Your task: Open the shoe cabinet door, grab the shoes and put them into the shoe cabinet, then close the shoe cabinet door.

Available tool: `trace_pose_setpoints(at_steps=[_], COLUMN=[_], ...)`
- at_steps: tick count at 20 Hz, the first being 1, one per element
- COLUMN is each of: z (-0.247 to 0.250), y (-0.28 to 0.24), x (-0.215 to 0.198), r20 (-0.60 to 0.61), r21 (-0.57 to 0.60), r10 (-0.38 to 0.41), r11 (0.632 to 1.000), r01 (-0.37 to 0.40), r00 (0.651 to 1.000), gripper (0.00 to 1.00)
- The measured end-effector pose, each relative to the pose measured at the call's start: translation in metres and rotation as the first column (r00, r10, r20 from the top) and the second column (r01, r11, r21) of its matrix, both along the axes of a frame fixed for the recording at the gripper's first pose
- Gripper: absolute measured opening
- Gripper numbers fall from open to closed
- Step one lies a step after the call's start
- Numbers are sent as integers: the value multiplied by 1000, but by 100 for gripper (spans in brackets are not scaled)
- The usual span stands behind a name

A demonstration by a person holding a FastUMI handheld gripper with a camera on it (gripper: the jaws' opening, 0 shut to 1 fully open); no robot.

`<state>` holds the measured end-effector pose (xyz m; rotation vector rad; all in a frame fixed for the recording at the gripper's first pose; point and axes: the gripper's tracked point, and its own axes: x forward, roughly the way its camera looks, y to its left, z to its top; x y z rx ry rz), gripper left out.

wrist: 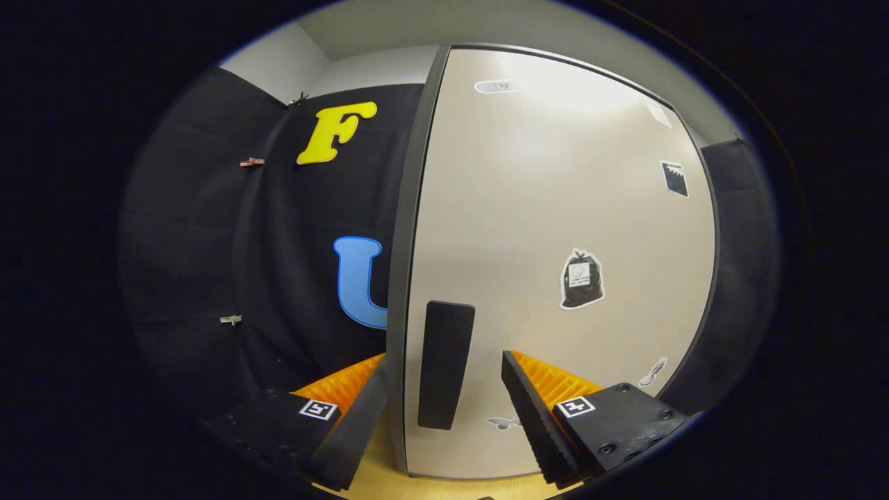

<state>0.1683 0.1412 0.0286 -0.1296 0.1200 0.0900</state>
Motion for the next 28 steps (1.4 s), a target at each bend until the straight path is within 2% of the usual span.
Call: trace_pose_setpoints(at_steps=[2,4,5,6,7,8,9,11,12,15,16,17,18,23,28], z=[-6,-3,2,5,6,6,3,2,3,4,2,4,5,17,25], y=[0,-7,-5,-4,2,2,1,0,1,0,0,1,3,0,-30], x=[6,11,11,12,12,7,12,14,11,6,7,3,-2,-44,-106], r20=[-23,-9,8,24,28,19,20,10,7,4,-2,-6,-16,-13,-17], r21=[31,46,61,60,65,65,71,92,91,112,118,130,127,131,126], r10=[-13,-53,-53,-57,-31,-45,-48,-51,-49,-47,-38,-29,-15,32,54], r11=[999,998,997,997,997,997,996,994,995,993,992,991,992,991,991], r01=[14,53,52,56,29,44,46,50,48,47,38,30,16,-30,-51], r00=[1000,999,999,998,999,999,999,999,999,999,999,1000,1000,999,998], gripper=[96,81,67,61,58,57,37,37,32,25,19,18,13,13,13])
